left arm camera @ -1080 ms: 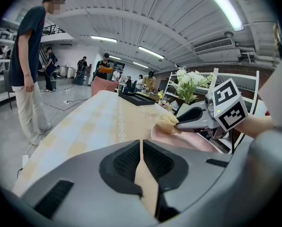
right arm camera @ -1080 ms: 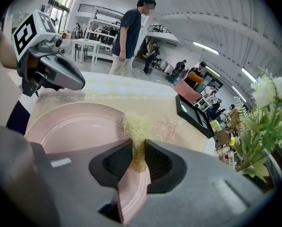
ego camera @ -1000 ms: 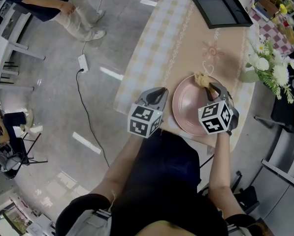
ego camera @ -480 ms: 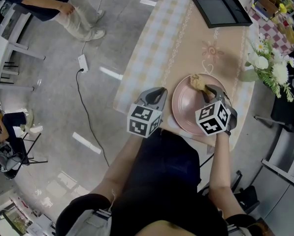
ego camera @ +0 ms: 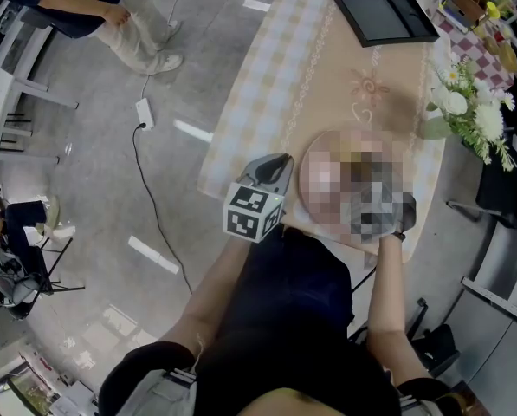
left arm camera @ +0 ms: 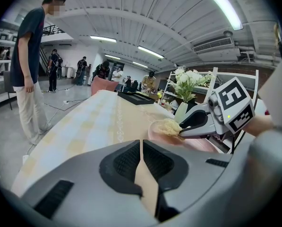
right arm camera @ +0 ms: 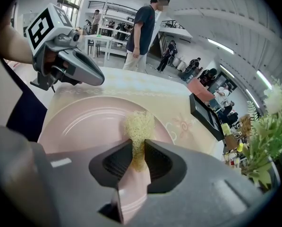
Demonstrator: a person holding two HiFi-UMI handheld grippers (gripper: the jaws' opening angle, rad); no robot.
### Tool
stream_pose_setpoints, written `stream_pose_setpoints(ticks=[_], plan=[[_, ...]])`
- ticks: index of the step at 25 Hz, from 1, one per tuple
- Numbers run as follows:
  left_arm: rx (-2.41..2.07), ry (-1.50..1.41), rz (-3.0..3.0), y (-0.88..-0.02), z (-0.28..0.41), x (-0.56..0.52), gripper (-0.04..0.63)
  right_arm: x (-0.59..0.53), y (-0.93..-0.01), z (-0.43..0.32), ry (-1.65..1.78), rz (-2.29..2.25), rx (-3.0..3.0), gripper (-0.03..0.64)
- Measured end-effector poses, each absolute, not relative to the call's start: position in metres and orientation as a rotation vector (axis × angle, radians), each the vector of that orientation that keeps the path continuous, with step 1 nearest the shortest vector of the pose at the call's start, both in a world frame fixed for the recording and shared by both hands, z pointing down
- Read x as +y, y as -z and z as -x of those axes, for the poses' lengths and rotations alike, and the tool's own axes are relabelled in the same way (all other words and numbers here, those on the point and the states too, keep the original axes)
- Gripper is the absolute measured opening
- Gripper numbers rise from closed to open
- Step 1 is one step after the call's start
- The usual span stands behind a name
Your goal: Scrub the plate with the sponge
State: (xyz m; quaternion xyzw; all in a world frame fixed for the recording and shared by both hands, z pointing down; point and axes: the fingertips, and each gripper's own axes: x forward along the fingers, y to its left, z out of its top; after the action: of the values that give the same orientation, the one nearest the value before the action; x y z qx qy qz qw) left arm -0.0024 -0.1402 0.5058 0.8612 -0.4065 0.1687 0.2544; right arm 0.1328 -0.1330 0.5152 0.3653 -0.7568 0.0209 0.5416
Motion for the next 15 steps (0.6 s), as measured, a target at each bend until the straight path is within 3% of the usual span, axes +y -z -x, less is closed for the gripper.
stream_pose_setpoints(ticks=[15], plan=[[-1.085,-0.457,-2.350,-0.506,0.001,-0.135,0.026,-0.098,-0.517,-0.123,-0.119,-0.773,-1.817,0.080]])
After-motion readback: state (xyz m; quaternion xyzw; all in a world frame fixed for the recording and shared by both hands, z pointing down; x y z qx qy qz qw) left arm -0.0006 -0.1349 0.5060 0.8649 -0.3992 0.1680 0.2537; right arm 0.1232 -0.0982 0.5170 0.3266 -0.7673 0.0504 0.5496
